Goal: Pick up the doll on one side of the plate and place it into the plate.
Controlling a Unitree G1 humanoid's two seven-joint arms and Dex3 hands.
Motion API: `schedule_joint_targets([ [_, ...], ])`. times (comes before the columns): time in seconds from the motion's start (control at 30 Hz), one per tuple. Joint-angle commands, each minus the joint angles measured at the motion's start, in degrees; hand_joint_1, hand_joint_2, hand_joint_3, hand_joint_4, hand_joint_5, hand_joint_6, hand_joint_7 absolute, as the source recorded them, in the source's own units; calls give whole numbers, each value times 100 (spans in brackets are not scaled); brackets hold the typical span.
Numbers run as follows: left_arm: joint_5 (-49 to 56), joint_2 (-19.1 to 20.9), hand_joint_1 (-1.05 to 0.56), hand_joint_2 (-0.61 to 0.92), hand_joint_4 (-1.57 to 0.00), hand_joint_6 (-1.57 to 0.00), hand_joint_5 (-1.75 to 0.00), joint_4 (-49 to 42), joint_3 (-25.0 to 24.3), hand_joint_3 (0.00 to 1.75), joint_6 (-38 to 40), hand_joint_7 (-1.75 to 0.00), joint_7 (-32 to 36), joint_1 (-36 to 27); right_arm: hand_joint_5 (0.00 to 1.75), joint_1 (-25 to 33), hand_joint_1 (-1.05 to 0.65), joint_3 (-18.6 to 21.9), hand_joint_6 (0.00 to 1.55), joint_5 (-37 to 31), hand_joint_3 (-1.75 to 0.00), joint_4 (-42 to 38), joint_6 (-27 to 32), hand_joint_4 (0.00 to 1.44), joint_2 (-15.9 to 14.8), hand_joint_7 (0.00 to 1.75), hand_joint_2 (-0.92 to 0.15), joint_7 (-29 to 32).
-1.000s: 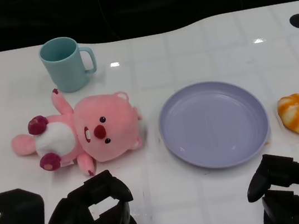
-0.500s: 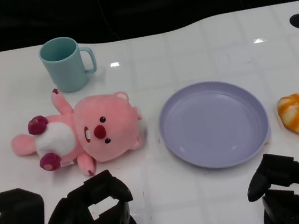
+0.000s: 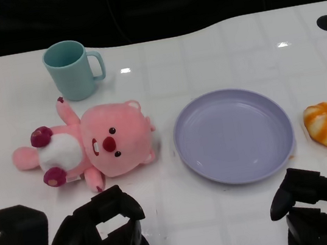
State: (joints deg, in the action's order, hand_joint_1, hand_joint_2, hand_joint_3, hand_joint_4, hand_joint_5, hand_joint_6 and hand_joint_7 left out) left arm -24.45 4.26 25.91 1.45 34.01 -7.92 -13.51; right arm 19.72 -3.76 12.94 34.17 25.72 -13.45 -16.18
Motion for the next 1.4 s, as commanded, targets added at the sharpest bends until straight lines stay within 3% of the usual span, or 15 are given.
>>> schedule_joint_targets([
  [0.03,0,96,-10,56,-78,-75,-175,41,-59,125,-25,-149,-87,27,175,-22,-10,46,49,-17,-120,-37,-85,68,-59,162,-65,-22],
  [0.3,-17,54,-9,60,-77,-77,-165,51,-80,119,-98,-134,-127,37,175,-39,-10,41,50,-14,-118,-72,-74,67,-53,160,-65,-31],
  [0.5,21,25,-10,53,-76,-77,-154,141,-95,123,-47,-119,-1,59,175,-60,-10,31,50,-39,-118,-150,-159,67,-60,160,-66,-60],
  [0.67,-5,-72,-14,51,-72,-75,-144,248,-154,117,-42,-106,73,65,175,-60,-10,30,50,-12,-117,-141,-131,67,-44,160,-66,-45],
  [0.83,70,-80,-16,51,-55,-70,-133,358,-160,105,-214,-88,27,40,175,-58,-10,16,50,-28,-117,-109,-72,66,-50,160,-66,-14],
  [0.97,332,128,-23,68,-51,-70,-119,350,-126,68,-556,-61,-110,88,175,-47,-10,18,50,-7,-117,-100,-77,66,-46,160,-66,-15],
  [1.03,512,277,-30,83,-51,-71,-111,344,-89,37,-700,-47,-174,133,175,-31,-10,23,50,-7,-117,-84,-71,66,-52,160,-66,-11],
  [1.1,765,452,-34,90,-47,-69,-105,339,-6,19,-871,-39,-242,180,175,-16,-9,40,50,11,-118,-85,-80,66,-62,161,-66,-29],
  [1.2,1056,625,-38,92,-42,-65,-96,341,94,9,-1069,-32,-299,232,175,-1,-9,53,50,4,-118,-95,-108,66,-84,161,-67,-48],
  [1.4,1693,932,-41,92,-29,-55,-85,241,228,5,-1657,-22,-443,320,175,-1,-6,83,49,41,-118,-114,-82,66,-84,161,-67,-50],
])
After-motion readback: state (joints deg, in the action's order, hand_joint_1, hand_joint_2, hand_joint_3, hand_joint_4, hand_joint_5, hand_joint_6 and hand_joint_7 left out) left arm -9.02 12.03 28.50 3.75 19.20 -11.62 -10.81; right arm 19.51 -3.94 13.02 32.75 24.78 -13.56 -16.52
